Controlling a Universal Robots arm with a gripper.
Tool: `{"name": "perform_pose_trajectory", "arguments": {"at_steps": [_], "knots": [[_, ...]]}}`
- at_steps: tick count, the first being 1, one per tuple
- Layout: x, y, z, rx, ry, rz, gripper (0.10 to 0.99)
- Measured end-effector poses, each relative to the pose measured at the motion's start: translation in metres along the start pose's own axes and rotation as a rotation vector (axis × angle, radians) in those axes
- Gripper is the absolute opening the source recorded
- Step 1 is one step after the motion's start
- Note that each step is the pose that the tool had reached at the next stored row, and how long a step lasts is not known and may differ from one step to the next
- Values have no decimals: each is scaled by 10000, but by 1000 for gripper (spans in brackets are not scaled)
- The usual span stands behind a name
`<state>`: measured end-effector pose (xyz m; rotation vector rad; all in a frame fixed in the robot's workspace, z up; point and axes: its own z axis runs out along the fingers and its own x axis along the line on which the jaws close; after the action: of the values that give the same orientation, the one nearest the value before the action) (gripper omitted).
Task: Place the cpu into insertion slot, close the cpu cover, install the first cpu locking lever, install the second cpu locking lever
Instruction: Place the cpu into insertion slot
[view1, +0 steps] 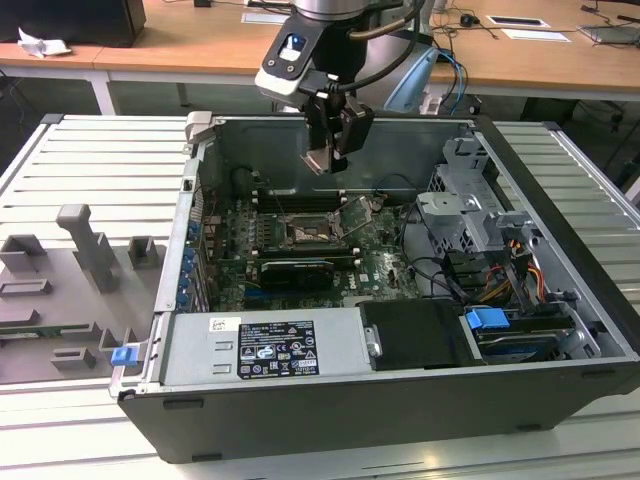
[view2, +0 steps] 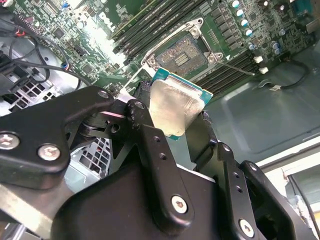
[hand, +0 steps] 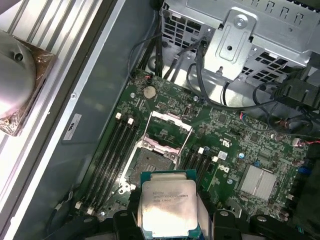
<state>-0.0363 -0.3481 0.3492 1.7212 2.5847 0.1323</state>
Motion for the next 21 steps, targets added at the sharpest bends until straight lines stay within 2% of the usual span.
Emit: {"name": "perform_pose_trajectory", "arguments": {"at_steps": [15,18,21], "knots": [[1,-6,22,-20,-89,988,529],[1,-6,26,-31,-134,1507,529],[1,-9,54,-22,-144,1648,529]]}}
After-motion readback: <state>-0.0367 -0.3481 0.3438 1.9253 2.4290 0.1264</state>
